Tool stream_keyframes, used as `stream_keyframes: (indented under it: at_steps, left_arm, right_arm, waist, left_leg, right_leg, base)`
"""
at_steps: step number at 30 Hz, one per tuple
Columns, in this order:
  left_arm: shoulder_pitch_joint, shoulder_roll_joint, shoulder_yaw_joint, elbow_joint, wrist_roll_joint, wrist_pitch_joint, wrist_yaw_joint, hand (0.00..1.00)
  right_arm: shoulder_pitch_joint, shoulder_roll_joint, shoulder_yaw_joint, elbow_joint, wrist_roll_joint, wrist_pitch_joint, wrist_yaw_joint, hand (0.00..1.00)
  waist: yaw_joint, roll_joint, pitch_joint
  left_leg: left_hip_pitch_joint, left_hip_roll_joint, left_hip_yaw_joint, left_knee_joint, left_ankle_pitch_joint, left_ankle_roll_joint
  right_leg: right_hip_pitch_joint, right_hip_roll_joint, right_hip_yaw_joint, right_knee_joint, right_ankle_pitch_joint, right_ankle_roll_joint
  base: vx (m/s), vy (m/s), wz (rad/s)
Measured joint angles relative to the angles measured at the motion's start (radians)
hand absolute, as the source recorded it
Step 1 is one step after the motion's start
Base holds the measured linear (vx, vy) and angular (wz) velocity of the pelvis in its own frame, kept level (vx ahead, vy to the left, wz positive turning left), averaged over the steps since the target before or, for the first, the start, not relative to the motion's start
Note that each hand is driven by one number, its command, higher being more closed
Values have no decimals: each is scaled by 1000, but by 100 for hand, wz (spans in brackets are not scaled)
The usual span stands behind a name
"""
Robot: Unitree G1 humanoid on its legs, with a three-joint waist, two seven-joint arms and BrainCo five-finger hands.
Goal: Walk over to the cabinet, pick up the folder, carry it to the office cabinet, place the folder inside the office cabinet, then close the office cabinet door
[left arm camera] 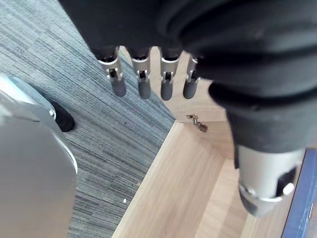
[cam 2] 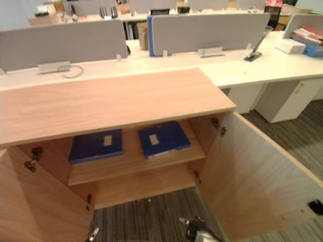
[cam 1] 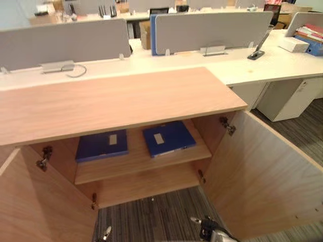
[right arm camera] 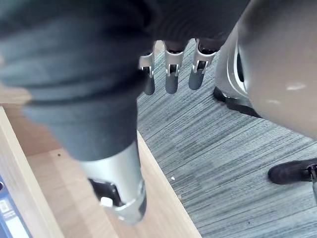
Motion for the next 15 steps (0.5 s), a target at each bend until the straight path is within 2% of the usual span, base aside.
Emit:
stream_keyframes:
  at_steps: [3,4,7,10,13,15]
  left_arm:
    - [0,-6,15,-1,-11,2,-3,0]
    - [0,-6,18,0,-10,5,-3,0]
    - [5,-7,34,8,-6,16,-3,0]
    - [6,-7,29,2,-6,16,-3,0]
    - [7,-2,-13,-20,-7,11,-2,0]
    - [5,1,-50,-52,-7,2,-2,0]
  right_arm:
    - [13,6,0,-4,2,0,-1,0]
    - [24,11,-26,-15,2,-2,-1,0]
    - [28,19,-79,-17,3,-4,-3,0]
    - [30,22,-50,-43,14,-7,-18,0]
    - [32,18,91,-235,25,-14,-29,0]
    - [23,14,174,-449,25,-30,-31,0]
  waist:
    - [-3,5,-20]
    - [0,0,-22]
    - [1,2,-39]
    - [-2,6,-44]
    - [-5,5,-43]
    - [-5,0,-25]
  left_leg:
    - [-33,46,-42,-28,22,-34]
    - [-32,57,-53,-50,32,-43]
    - [-28,69,-51,-86,50,-55]
    - [-17,65,-48,-94,55,-59]
    - [-27,47,-38,-94,61,-55]
    - [-46,21,-31,-80,67,-48]
  right_leg:
    - [21,59,-59,-88,18,-14]
    - [34,73,-80,-114,20,-16]
    - [37,89,-88,-140,33,-27]
    - [70,104,-88,-201,71,-25]
    - [73,104,-74,-253,111,-17]
    - [65,87,-68,-265,133,-14]
  base:
    - [60,-151,37]
    - [113,-118,48]
    - [108,-17,13]
    - [116,53,-5]
    - [52,103,-12]
    - [3,114,-2]
